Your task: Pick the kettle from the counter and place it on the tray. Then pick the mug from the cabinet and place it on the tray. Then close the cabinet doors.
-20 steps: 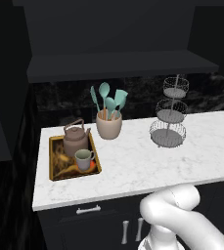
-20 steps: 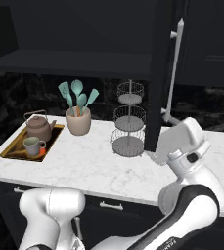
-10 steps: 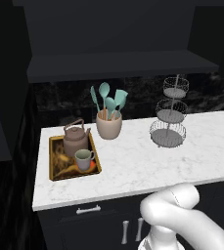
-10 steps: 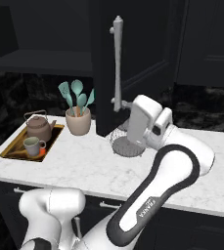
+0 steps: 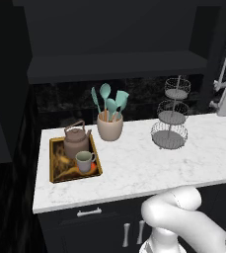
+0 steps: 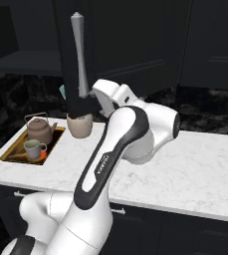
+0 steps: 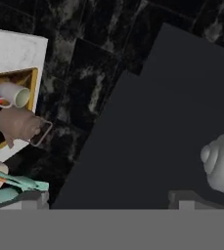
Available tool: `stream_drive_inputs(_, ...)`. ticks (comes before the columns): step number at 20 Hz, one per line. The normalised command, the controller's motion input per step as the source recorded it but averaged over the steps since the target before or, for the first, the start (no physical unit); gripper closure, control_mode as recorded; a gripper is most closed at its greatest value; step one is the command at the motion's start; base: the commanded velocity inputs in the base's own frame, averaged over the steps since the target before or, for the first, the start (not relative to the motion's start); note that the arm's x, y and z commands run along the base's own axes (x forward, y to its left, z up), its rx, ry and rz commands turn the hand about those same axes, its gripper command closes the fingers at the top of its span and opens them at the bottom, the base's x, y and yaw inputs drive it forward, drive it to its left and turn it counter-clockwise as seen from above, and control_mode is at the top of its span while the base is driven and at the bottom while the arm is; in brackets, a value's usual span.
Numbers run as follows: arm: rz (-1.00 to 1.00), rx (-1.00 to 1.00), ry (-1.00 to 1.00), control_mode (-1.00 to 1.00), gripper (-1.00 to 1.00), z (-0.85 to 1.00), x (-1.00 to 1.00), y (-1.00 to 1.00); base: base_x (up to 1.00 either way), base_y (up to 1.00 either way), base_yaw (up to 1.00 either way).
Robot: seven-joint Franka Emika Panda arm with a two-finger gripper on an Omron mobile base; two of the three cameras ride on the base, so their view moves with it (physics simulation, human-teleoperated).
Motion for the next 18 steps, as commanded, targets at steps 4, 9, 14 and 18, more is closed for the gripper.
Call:
stream_drive_inputs(4, -0.2, -0.28, 0.01, -1.0, -1.0, 0.1, 0.63, 0.98, 0.0, 0.0, 0.0)
stream_drive_inputs(9, -0.22, -0.24, 0.02, -1.0, -1.0, 0.01, 0.84, 0.83, 0.0, 0.0, 0.0)
stream_drive_inputs(14, -0.22, -0.18, 0.02, -1.0, -1.0, 0.0, 0.95, 0.52, 0.0, 0.0, 0.0)
stream_drive_inputs(18, -0.21, -0.15, 0.01, -1.0, -1.0, 0.0, 0.9, 0.36, 0.0, 0.0, 0.0)
